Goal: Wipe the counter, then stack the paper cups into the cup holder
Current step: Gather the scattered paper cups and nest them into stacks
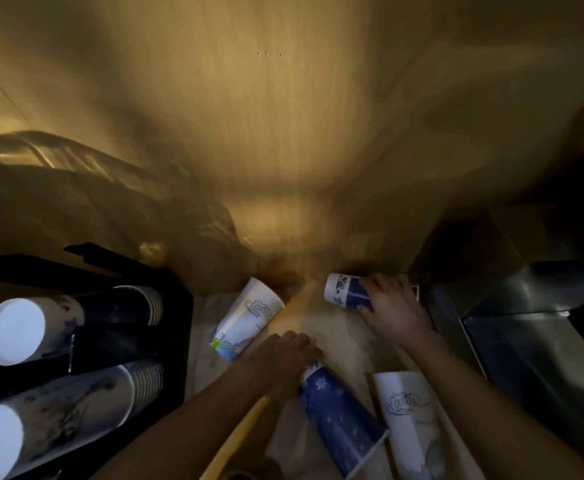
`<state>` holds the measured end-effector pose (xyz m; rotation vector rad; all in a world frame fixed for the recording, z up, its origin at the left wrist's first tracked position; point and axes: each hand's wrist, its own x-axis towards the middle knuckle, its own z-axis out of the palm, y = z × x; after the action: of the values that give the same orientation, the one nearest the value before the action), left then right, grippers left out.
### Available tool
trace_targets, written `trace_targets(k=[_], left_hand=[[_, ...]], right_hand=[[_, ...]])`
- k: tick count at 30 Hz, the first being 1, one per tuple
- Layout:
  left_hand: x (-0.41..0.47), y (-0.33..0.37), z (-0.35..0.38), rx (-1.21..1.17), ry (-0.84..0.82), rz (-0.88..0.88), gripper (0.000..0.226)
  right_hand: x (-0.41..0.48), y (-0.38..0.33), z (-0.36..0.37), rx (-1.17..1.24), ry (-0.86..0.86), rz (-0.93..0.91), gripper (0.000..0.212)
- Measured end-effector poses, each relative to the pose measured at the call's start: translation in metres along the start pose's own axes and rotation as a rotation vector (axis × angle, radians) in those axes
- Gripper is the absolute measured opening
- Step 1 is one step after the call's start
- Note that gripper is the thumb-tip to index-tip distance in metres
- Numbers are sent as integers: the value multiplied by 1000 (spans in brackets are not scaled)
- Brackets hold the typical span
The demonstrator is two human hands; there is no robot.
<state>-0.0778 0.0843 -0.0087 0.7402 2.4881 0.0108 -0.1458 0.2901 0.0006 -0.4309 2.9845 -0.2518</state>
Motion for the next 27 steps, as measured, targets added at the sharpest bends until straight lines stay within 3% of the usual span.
trace_targets(k=[3, 7, 12, 19, 24, 27], left_hand=[[6, -1, 12, 20, -108, 32, 85], [11, -4, 23, 20, -101, 54, 87], [0, -12, 13, -52, -148, -46, 94], [-29, -8, -44, -416, 228, -247, 76], [-43, -2, -48, -294, 590, -223, 64], [-39, 2, -36, -404, 583, -168, 63]], right_hand=[[11, 7, 13, -61, -21, -21, 60], [17, 10, 30, -117, -42, -37, 62], [19, 12, 43, -136, -23, -22, 70], [17, 9, 44, -237, -68, -2, 73], [9, 4, 38, -201, -56, 56, 78], [7, 4, 30, -93, -9, 117, 88]])
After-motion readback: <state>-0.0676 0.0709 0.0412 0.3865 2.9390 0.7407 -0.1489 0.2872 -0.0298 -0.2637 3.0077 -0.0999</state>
